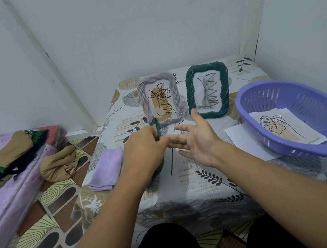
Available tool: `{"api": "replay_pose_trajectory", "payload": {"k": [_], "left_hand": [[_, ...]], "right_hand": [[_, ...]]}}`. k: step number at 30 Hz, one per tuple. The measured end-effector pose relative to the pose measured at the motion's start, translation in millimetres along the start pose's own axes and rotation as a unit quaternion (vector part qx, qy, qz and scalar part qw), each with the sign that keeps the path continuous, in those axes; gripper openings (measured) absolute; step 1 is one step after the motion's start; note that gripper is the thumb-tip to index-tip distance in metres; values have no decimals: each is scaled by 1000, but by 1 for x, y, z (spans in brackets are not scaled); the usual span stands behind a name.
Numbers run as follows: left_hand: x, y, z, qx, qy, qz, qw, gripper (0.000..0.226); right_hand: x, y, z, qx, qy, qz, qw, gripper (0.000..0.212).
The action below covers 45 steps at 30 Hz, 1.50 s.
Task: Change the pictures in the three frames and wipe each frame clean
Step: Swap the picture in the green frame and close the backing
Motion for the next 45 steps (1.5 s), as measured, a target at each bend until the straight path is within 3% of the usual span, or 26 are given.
{"api": "replay_pose_trajectory", "payload": {"k": [4,6,9,11,13,15,17,21,26,30,35,41,45], "left_hand": [[26,4,14,39,-85,-41,995,14],[35,8,31,96,-213,-38,972,16],[26,9,56,207,-458,-18,864,14],[11,7,68,257,-556,-1,790,11],[-4,2,77,284,-601,22,747,18],[-15,-3,83,292,-609,40,736,24],[-23,-6,86,285,-602,57,744,24],[-27,-7,84,242,-542,83,801,21],[-36,-2,87,236,-459,74,853,16],[-44,3,92,220,-401,72,887,19],[-41,16,93,152,-217,57,963,24],[-45,15,88,113,-89,87,986,33],[-48,9,93,100,-93,68,988,33]], "right_hand": [[-4,5,-11,-17,-85,-17,996,59],[-4,8,-20,-39,-102,-10,994,58],[-6,12,-29,-57,-50,8,997,51],[-9,11,-31,-64,18,22,998,51],[-11,12,-32,-66,81,45,993,52],[-7,11,-31,-57,102,36,993,50],[-2,11,-29,-42,94,14,995,46],[15,15,-23,9,36,-32,999,33],[33,20,-14,56,-166,-64,982,22],[46,23,-7,88,-342,-103,930,24],[55,27,-4,72,-551,-166,814,43],[57,29,-18,9,-649,-186,737,51],[57,31,-26,5,-671,-190,717,63]]}}
Point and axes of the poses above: each hand's wrist, its own y-axis towards the middle knuckle, its own x-axis out of the back of the hand, z = x × y, the point moved 5 cm from there along y, towards the middle knuckle, and after that the axes turned 14 degrees about -y, right-handed, at the moved point
